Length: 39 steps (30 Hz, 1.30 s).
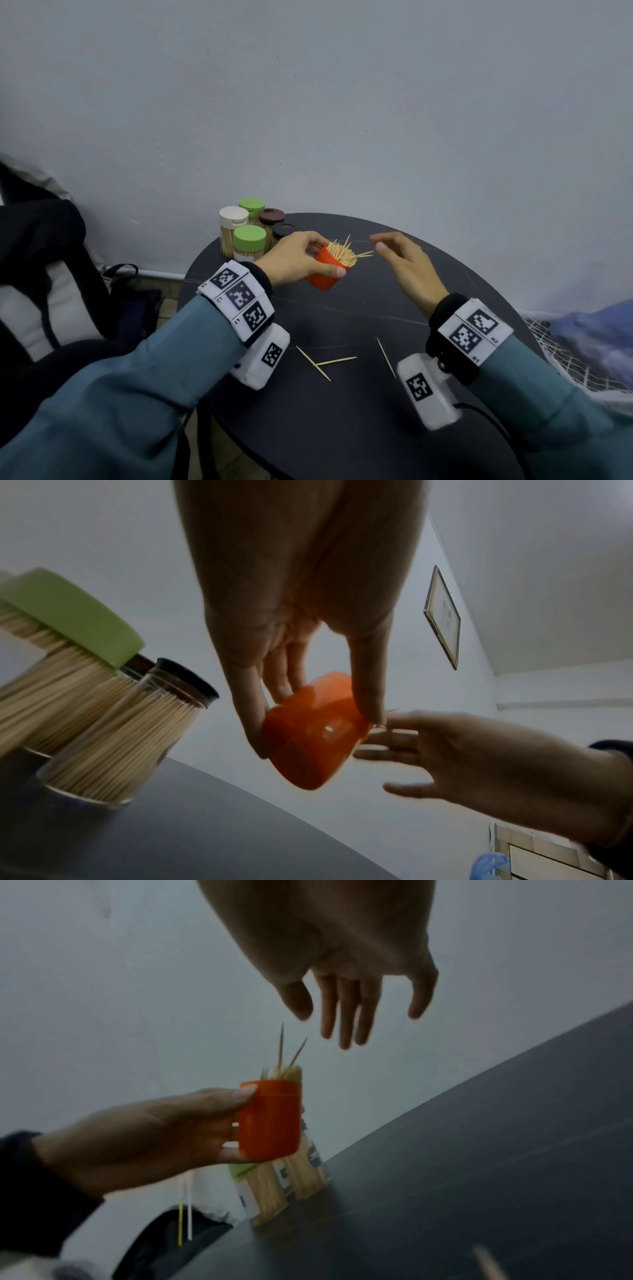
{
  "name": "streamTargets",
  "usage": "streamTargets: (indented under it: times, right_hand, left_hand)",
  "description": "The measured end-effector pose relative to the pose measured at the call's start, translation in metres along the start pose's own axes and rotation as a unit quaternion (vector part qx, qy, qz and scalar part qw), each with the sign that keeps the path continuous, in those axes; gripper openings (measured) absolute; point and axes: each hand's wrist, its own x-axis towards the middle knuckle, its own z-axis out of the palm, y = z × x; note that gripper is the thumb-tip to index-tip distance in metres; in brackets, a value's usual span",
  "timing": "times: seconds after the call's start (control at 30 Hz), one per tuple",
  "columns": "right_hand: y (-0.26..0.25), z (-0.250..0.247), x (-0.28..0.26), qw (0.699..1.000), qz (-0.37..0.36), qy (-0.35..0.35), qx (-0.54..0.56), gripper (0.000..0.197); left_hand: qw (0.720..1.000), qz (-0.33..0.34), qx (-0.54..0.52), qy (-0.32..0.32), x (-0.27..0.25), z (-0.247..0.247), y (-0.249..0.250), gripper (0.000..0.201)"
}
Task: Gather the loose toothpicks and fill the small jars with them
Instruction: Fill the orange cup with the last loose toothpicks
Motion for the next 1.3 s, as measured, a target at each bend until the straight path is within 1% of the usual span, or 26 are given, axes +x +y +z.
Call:
streamTargets:
  times: [0.07,0.1,0.13,0.2,0.23,0.27,0.3,0.33,0.37,0.43,0.47,0.57,0.67,0.73,0.8,0.93,1.07,1.13,1.2,1.27,1.3]
  right_hand:
    - [0.004,-0.007,-0.004,0.995,0.032,-0.046,-0.082,0.017]
    - [0.004,-0.011,-0.005,0.987,0.048,-0.083,-0.131,0.015]
    - [0.004,-0.015,-0.008,0.970,0.059,-0.128,-0.196,0.015]
    - [0.003,-0.019,-0.013,0.913,0.092,-0.238,-0.320,0.022]
    - [0.002,-0.019,-0.017,0.882,0.115,-0.290,-0.353,0.024]
    - [0.003,-0.018,-0.020,0.857,0.137,-0.334,-0.366,0.024]
    - [0.003,-0.016,-0.023,0.845,0.156,-0.361,-0.363,0.020]
    - [0.004,-0.012,-0.024,0.841,0.165,-0.373,-0.355,0.013]
    - [0.003,-0.009,-0.026,0.844,0.163,-0.376,-0.347,0.003]
    - [0.000,-0.001,-0.026,0.851,0.141,-0.363,-0.353,0.012]
    - [-0.002,0.004,-0.026,0.851,0.126,-0.356,-0.366,0.012]
    - [-0.010,0.019,-0.026,0.857,0.049,-0.337,-0.386,0.007]
    - [-0.017,0.030,-0.028,0.868,-0.002,-0.377,-0.323,0.008]
    - [-0.021,0.034,-0.031,0.860,-0.003,-0.407,-0.307,0.011]
    - [-0.024,0.035,-0.035,0.849,0.006,-0.421,-0.318,0.013]
    - [-0.025,0.036,-0.039,0.847,-0.018,-0.396,-0.354,0.011]
    - [-0.026,0.041,-0.037,0.857,-0.015,-0.338,-0.389,0.008]
    - [-0.028,0.047,-0.036,0.868,-0.011,-0.346,-0.356,0.009]
    - [-0.031,0.054,-0.037,0.875,-0.017,-0.355,-0.327,0.014]
    - [-0.034,0.059,-0.039,0.873,-0.027,-0.358,-0.330,0.023]
    - [-0.036,0.060,-0.040,0.869,-0.031,-0.364,-0.335,0.024]
  left_hand:
    - [1.000,0.000,-0.007,0.010,0.000,-0.001,-0.001,0.062]
    - [1.000,-0.002,-0.010,0.014,0.001,-0.001,-0.001,0.061]
    - [1.000,-0.003,-0.011,0.017,0.001,-0.001,-0.001,0.060]
    - [1.000,-0.007,-0.011,0.018,0.001,0.000,-0.001,0.059]
    - [1.000,-0.009,-0.010,0.016,0.001,0.000,-0.001,0.060]
    - [1.000,-0.012,-0.009,0.013,0.001,0.000,-0.001,0.061]
    - [1.000,-0.013,-0.009,0.011,0.001,0.000,-0.001,0.062]
    - [1.000,-0.014,-0.006,0.009,0.001,0.000,-0.002,0.062]
    - [1.000,-0.014,-0.004,0.008,0.000,0.000,-0.001,0.063]
    - [1.000,-0.013,0.002,0.007,0.000,0.000,-0.002,0.064]
    - [1.000,-0.013,0.004,0.008,0.000,0.000,-0.003,0.065]
    - [1.000,-0.013,0.007,0.014,-0.001,0.000,-0.004,0.063]
    - [1.000,-0.009,0.005,0.020,-0.002,-0.003,-0.005,0.059]
    - [1.000,-0.010,0.004,0.022,-0.003,-0.005,-0.006,0.060]
    - [1.000,-0.011,0.000,0.025,-0.003,-0.007,-0.007,0.061]
    - [1.000,-0.013,0.010,0.023,-0.006,-0.009,-0.008,0.062]
    - [0.999,-0.015,0.016,0.026,-0.009,-0.012,-0.009,0.062]
    - [0.999,-0.015,0.015,0.028,-0.010,-0.014,-0.010,0.063]
    - [0.999,-0.018,0.012,0.027,-0.011,-0.015,-0.009,0.062]
    - [0.999,-0.021,0.006,0.026,-0.013,-0.017,-0.008,0.061]
    - [0.999,-0.023,0.001,0.025,-0.013,-0.018,-0.007,0.062]
